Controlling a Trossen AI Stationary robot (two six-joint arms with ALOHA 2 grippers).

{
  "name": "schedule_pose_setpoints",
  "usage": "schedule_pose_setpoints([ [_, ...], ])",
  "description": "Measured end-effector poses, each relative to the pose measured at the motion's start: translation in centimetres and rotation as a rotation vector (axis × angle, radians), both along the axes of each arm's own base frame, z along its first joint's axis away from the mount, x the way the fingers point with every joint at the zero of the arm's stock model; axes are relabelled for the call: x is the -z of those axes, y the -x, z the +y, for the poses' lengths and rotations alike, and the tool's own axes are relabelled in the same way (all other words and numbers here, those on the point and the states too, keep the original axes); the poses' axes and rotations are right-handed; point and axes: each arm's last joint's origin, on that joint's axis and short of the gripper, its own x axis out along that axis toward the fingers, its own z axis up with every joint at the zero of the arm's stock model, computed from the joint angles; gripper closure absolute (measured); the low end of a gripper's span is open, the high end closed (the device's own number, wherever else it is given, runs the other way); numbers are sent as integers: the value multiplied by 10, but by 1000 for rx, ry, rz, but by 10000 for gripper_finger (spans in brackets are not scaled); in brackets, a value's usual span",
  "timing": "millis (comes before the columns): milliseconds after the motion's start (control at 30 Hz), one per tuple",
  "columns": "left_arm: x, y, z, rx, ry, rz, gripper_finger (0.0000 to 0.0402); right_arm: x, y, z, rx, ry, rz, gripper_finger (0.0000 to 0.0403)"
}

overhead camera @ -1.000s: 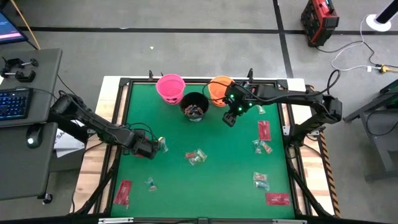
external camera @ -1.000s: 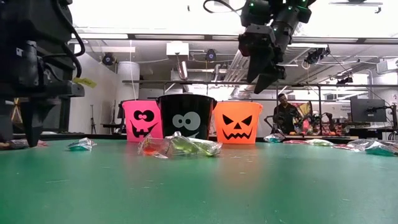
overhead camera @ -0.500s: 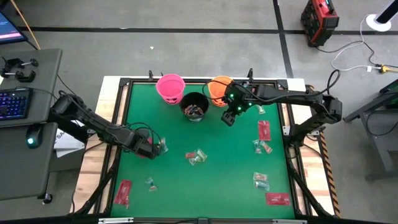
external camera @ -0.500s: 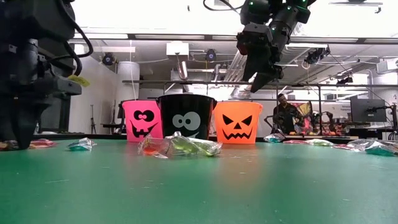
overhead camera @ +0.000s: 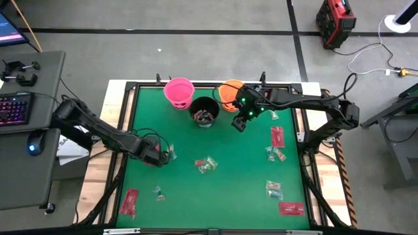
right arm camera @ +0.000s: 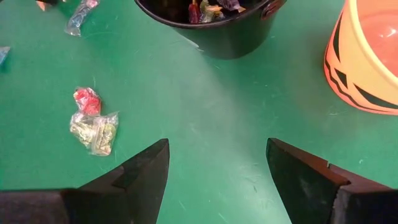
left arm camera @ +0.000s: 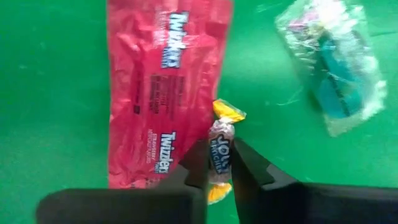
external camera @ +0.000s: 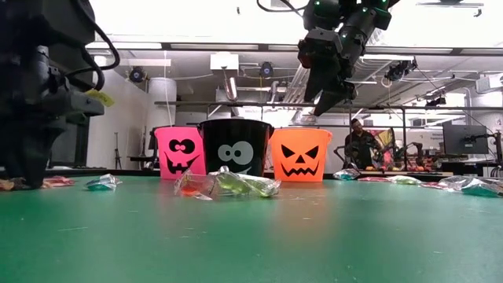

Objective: Sort candy by brand, put in halloween buckets
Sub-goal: Put the red candy into the black bucket

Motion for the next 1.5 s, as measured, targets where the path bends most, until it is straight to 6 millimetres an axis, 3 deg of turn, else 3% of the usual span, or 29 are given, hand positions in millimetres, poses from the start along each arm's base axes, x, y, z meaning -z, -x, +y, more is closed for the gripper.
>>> schedule_pose_setpoints([
  [100, -10, 0, 0, 15, -7, -33, 389, 0, 0, 0, 0, 0, 0, 144],
  [367, -69, 9, 10, 71, -108, -211, 400, -1, -1, 0, 0, 4, -13, 144],
  [533, -83, 17, 21, 85, -119, -252, 400, -1, -2, -1, 7, 3, -26, 144],
  [733, -66, 11, 17, 58, -75, -190, 383, -1, -2, -1, 8, -1, -25, 144],
  [933, -38, -13, 0, 150, -38, -161, 319, -1, -2, -1, 7, -2, -26, 144],
  [1200, -16, -18, -7, 199, -16, -14, 239, -1, -2, -1, 8, -2, -26, 144],
  [1500, -4, -21, -11, 197, -34, 38, 216, -2, -3, -1, 25, -1, -31, 144],
])
